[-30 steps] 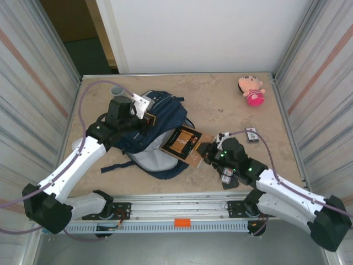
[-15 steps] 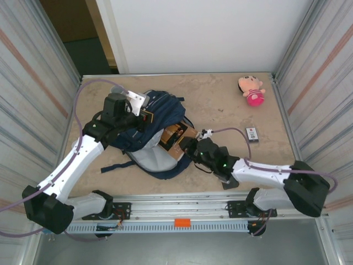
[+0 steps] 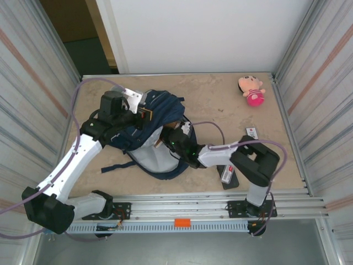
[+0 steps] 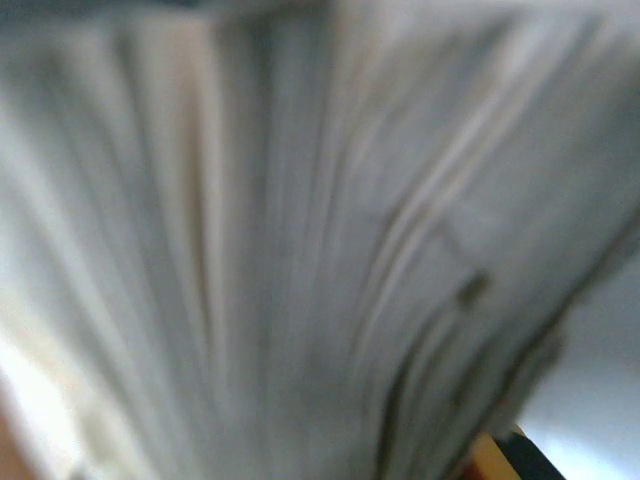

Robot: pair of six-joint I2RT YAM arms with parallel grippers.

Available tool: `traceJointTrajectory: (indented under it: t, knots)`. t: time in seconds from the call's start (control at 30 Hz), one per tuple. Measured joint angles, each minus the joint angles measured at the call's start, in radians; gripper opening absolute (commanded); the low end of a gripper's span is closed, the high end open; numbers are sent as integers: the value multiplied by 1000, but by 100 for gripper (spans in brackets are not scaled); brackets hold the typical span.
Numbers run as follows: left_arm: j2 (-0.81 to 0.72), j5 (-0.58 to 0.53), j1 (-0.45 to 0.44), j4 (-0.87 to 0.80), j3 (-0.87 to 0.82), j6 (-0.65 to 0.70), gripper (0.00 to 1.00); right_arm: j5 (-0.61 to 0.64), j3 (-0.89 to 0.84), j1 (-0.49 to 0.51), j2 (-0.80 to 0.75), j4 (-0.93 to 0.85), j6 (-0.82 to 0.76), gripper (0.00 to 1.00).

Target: Pack books, pencil case, and school supplies into a backpack

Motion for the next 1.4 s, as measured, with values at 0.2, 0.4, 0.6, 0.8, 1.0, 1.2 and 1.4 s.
traceJointTrajectory:
  t: [0.2,0.4,0.6,0.8,1.0,1.2,1.4]
  knots:
    - [0,32,9,0,3,-8,0,27,151,-4,165,24,11,0]
    - [1,39,16,2,5,-14,0,42,270,-10,281,19,35,9]
    - [1,10,28,21,5,-30,0,33,299,-11,309,-23,91,47]
    - [0,-3,28,22,5,-30,0,-28,197,-18,229,-92,114,69]
    - [-9,-22,28,25,-10,-29,0,-91,37,-18,63,-146,111,75]
    - [-42,-46,28,29,-47,-14,0,-179,-113,-23,-128,-226,68,73]
    - [-54,-45,28,48,-84,5,0,-241,-161,-54,-418,-473,-45,74]
